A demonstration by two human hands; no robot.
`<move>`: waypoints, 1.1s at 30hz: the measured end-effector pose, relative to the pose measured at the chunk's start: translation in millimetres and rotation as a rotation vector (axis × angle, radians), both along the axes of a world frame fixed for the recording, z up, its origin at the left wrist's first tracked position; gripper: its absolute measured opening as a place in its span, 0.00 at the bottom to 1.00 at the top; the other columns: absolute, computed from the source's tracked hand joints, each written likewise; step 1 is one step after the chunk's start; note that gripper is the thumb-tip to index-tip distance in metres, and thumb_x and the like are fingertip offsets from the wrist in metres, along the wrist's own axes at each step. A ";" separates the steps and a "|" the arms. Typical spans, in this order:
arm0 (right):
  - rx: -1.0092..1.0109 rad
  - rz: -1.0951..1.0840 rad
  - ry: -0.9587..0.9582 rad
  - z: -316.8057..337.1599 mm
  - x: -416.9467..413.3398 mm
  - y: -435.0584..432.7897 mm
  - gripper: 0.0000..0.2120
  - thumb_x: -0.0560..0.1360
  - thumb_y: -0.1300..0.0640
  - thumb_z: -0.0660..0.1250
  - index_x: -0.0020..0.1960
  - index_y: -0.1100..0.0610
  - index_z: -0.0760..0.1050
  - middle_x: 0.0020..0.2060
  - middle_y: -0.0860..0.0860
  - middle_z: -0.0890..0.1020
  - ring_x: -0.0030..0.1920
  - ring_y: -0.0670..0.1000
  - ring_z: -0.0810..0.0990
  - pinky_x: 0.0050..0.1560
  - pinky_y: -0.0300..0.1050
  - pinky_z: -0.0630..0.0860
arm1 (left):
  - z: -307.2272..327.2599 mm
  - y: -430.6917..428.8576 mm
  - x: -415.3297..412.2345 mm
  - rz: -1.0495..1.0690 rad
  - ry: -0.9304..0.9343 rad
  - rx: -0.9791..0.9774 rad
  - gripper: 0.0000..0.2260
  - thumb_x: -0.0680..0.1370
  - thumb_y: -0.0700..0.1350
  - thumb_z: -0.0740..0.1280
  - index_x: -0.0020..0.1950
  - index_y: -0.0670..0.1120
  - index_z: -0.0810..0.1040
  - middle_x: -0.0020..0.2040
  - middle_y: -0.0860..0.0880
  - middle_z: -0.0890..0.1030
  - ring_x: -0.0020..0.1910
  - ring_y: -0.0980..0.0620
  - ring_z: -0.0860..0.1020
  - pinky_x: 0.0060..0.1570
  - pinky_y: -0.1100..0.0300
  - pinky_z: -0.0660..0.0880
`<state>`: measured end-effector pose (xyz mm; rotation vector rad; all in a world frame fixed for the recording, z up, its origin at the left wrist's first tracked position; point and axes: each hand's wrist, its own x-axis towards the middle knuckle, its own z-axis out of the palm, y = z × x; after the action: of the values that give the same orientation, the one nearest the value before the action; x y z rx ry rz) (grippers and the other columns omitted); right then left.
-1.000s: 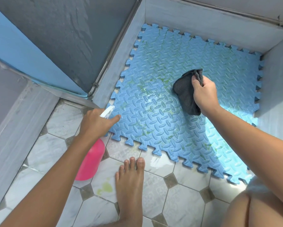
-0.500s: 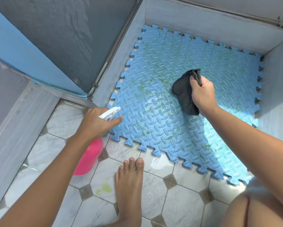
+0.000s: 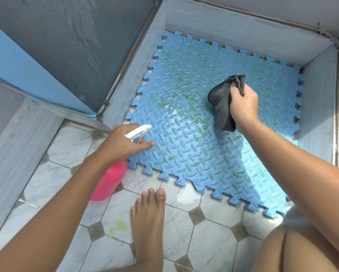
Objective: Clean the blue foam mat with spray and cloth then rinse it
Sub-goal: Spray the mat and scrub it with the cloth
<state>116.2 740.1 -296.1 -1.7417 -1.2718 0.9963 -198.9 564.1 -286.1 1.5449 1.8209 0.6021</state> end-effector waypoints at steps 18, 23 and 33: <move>-0.009 0.000 0.014 4.0 -3.0 -4.3 0.14 0.80 0.44 0.62 0.38 0.49 0.71 0.36 0.44 0.75 0.39 0.48 0.73 0.45 0.47 0.72 | -4.9 -3.3 4.3 -0.014 -0.114 -0.171 0.27 0.64 0.63 0.79 0.30 0.43 0.69 0.25 0.48 0.72 0.27 0.53 0.70 0.34 0.57 0.67; -0.021 0.011 -0.006 2.7 -3.4 -4.6 0.14 0.80 0.43 0.62 0.39 0.48 0.72 0.37 0.44 0.76 0.40 0.48 0.74 0.46 0.47 0.74 | 0.0 -2.4 3.7 -0.040 -0.164 -0.183 0.22 0.70 0.55 0.81 0.31 0.43 0.73 0.28 0.50 0.76 0.28 0.55 0.72 0.36 0.58 0.68; -0.029 0.022 0.011 -1.9 -3.5 -5.4 0.18 0.80 0.43 0.62 0.47 0.59 0.75 0.38 0.47 0.76 0.40 0.48 0.74 0.45 0.47 0.72 | -3.7 -9.7 -15.0 -0.253 -0.072 -0.305 0.21 0.66 0.56 0.83 0.36 0.44 0.76 0.29 0.54 0.70 0.31 0.58 0.66 0.33 0.60 0.63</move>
<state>112.7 734.6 -298.0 -1.7453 -1.2780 1.0401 -213.9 554.5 -289.8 1.4911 1.5487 0.2437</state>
